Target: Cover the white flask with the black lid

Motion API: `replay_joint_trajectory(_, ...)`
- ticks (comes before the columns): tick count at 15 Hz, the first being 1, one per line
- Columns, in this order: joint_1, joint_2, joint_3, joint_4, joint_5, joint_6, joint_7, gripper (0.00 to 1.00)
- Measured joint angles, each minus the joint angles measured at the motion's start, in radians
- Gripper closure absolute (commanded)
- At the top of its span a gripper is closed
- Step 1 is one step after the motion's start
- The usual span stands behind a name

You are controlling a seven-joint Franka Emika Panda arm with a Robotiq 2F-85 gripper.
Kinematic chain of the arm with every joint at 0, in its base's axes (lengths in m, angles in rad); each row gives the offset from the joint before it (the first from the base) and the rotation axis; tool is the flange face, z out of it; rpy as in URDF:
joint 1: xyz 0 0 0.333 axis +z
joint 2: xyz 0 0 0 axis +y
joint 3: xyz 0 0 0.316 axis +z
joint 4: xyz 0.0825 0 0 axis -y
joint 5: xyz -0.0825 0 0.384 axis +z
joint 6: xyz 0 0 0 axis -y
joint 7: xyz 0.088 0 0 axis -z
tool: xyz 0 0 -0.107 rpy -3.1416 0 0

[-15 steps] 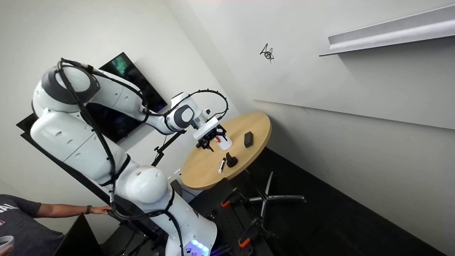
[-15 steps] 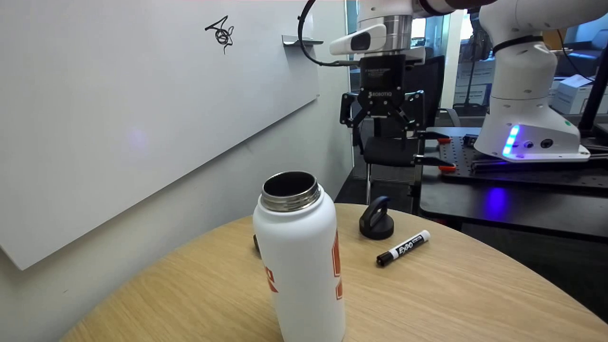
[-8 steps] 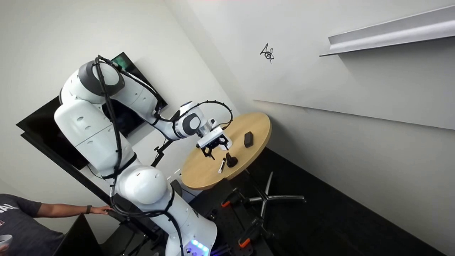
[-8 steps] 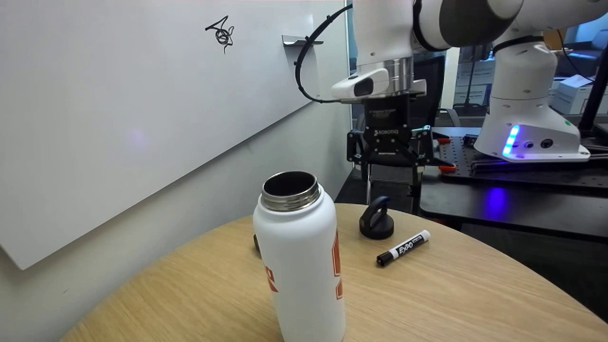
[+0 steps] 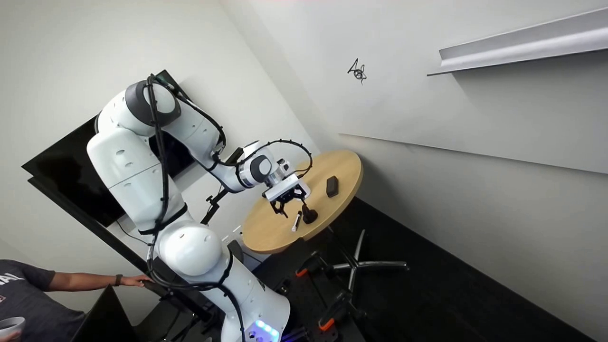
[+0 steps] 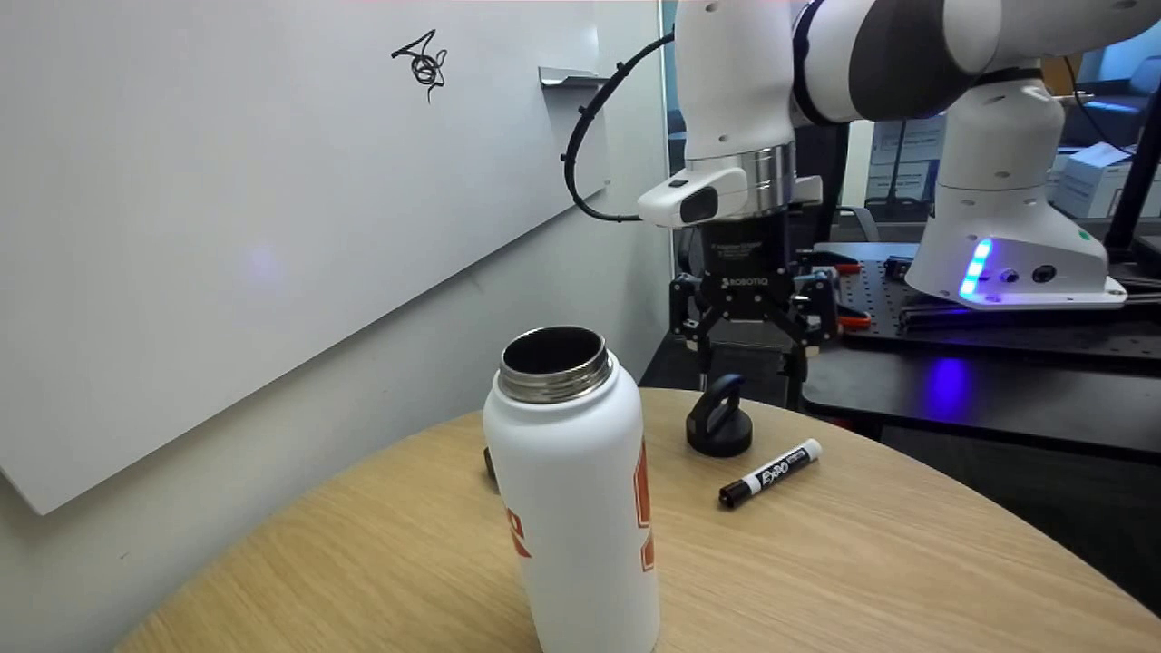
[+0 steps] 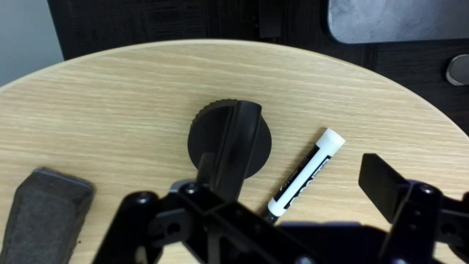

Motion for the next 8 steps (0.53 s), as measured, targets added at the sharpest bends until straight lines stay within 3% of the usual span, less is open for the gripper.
replay_joint_trajectory(3, -0.021, 0.044, 0.003, 0.02, -0.056, 0.025, 0.029, 0.0)
replay_joint_trajectory(5, -0.034, 0.073, 0.003, 0.032, -0.099, 0.053, 0.051, 0.28)
replay_joint_trajectory(8, -0.049, 0.112, 0.002, 0.051, -0.158, 0.076, 0.087, 0.5)
